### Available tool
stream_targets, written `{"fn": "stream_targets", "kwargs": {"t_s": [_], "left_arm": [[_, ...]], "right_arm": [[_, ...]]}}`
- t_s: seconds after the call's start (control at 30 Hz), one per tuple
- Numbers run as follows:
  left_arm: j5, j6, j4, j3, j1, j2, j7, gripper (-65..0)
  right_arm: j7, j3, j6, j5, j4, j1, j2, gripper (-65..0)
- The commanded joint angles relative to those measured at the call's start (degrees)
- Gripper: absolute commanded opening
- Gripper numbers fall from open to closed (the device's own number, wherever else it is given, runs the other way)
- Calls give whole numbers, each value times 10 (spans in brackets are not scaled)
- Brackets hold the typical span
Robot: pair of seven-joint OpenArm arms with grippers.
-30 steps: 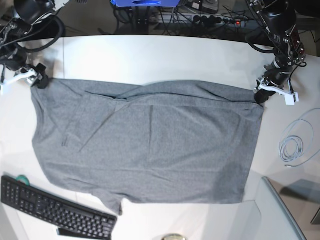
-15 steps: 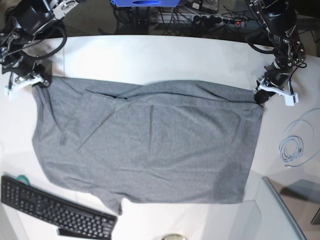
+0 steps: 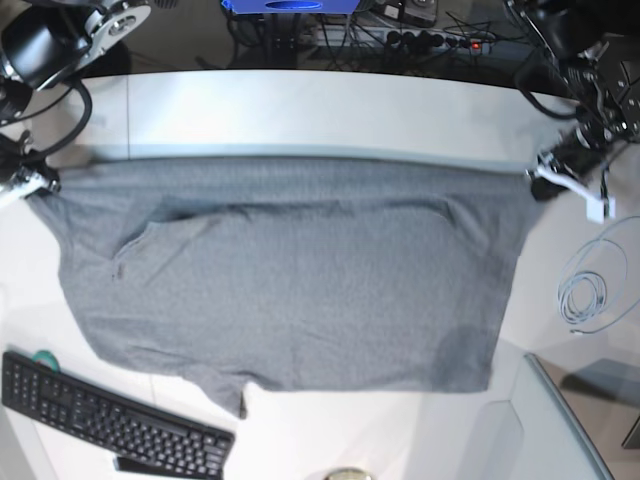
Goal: Layout the t-shirt on the table in an organized manner, then fold the t-shirt properly
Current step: 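Pull the folded edge away from the hem with both grippers, flattening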
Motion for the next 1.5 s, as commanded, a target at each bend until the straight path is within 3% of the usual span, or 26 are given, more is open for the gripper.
{"fn": "stream_targets", "kwargs": {"t_s": [0.0,0.23,0.37,0.43,0.5,0.63,0.87,1.13,1.47], "left_arm": [[-1,7,10,-7,5,-15,-11,-650],[-3,7,14,-11,19,-15,-12,-650],[-3,8,72,-9,14,-13,-9,-650],[-4,31,110,-5,2,-12,-5,-650],[-4,59,134,-10,-20,-12,36,-650],[-4,63,184,-12,-63,-13,105,-650],[0,63,213,-12,-7,-4,111,-650],[0,64,211,-11,81,35,108,-650],[1,66,197,-12,140,52,37,-650]], "right_arm": [[13,3,-4,-1,10,-1,9,-647],[9,-3,-8,-3,14,7,12,-647],[-26,-39,-42,-1,20,34,21,-647],[-42,-53,-58,-1,32,57,21,-647],[-63,-62,-81,-1,43,91,22,-647],[-106,-63,-111,-1,59,141,22,-647],[-106,-61,-112,-1,63,62,19,-647],[17,-64,-112,-1,-39,-33,14,-647],[40,-62,-111,-1,-47,-68,22,-648]]}}
